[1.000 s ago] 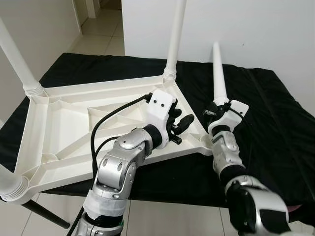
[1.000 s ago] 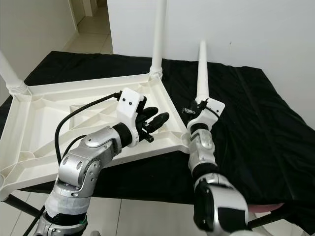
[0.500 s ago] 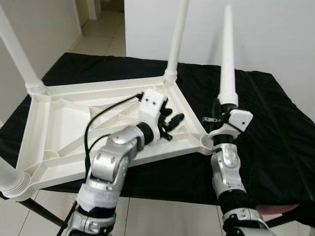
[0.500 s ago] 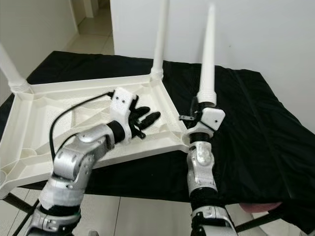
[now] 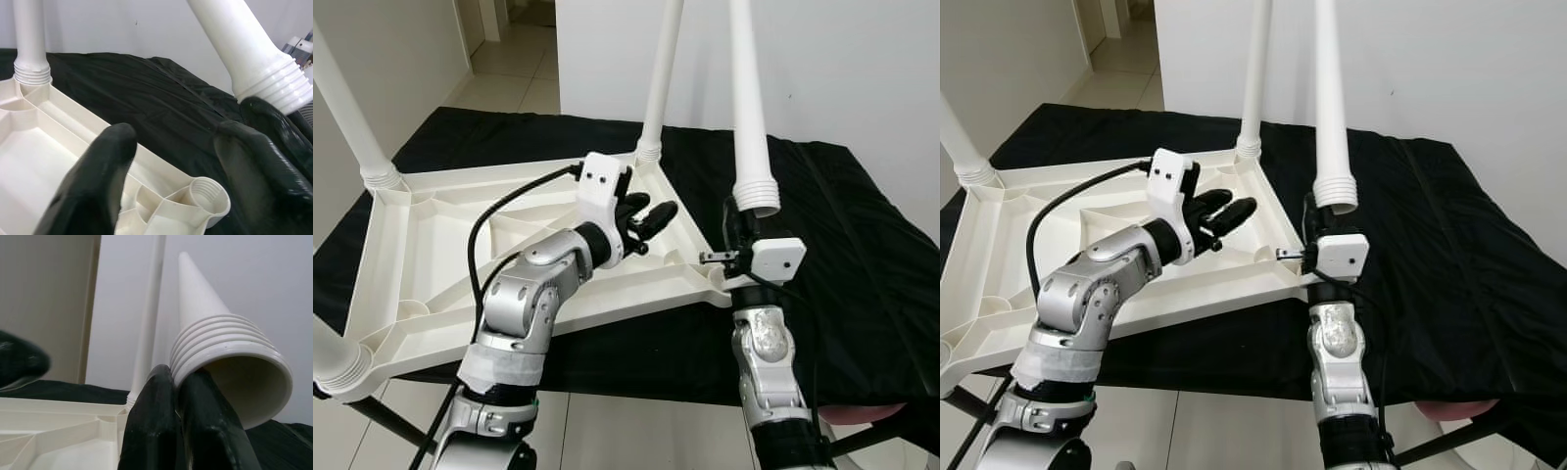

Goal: Building children table

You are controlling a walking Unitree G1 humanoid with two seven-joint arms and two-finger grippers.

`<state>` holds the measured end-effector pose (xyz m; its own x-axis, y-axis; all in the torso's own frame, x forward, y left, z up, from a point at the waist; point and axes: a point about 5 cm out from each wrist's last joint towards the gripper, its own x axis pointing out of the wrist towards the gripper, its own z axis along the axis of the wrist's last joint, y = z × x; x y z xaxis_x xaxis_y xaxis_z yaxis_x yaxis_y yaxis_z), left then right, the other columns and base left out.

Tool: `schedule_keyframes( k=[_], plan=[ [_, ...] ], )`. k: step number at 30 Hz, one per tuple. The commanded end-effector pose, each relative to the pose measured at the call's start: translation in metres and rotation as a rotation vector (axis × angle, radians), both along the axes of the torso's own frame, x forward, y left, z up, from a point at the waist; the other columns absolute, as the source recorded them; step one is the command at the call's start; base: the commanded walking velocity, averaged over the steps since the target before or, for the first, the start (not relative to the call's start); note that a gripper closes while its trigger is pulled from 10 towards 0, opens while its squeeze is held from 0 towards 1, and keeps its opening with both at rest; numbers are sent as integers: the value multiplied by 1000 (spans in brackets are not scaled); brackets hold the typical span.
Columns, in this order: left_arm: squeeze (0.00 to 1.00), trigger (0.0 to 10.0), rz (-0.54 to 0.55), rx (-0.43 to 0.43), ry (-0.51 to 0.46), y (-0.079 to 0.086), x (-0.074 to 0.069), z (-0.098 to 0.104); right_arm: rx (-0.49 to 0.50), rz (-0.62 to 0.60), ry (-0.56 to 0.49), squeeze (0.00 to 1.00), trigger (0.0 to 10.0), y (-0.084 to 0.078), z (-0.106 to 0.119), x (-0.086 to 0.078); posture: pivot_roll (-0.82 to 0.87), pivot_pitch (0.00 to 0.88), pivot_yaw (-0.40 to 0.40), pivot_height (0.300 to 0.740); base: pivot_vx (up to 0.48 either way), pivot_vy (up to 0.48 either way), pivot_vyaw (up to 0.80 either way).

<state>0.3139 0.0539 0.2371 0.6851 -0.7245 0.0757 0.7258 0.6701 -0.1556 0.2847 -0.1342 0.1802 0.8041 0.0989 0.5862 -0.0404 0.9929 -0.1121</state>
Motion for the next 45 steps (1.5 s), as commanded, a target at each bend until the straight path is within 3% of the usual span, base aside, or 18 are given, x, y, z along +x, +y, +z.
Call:
schedule_keyframes(
  k=[1,7,8,13,20,24,29,33,41,45],
  plan=[
    [1000,10000,-231,7,-34,-7,-7,4,-23,14,-11,0,10000,2,3,-3,-10,0,-49,740,0,0,0],
    [996,10000,-333,-42,-26,-7,-7,19,-112,62,-5,0,10000,7,1,-14,0,0,-63,740,0,0,0],
    [0,10000,-347,-60,-11,-6,-6,21,-132,74,-8,0,10000,9,1,-16,-3,0,-62,740,0,0,0],
    [0,10000,-392,-145,49,-4,-3,30,-171,97,-17,0,10000,12,1,-21,-3,0,-62,740,0,0,0],
    [0,10000,-416,-132,48,-3,-3,34,-172,56,-43,0,10000,8,8,-22,-14,0,-53,740,0,0,0],
    [0,10000,-424,-117,52,-3,-2,32,-162,-2,-111,0,10000,5,27,-19,-20,0,-44,740,0,0,0],
    [0,10000,-445,-125,76,-6,-4,34,-189,19,-202,0,10000,15,48,-18,-20,0,-43,740,0,0,0],
    [0,10000,-454,-137,82,-5,-5,37,-233,54,-236,0,10000,23,52,-20,-19,0,-46,740,0,0,0],
    [0,10000,-483,-222,86,3,-3,49,-283,120,-160,0,10000,30,32,-24,-12,0,-61,740,0,0,0],
    [0,10000,-490,-200,70,5,-3,49,-272,136,-97,0,10000,28,22,-26,-11,0,-64,740,0,0,0]
  ],
)
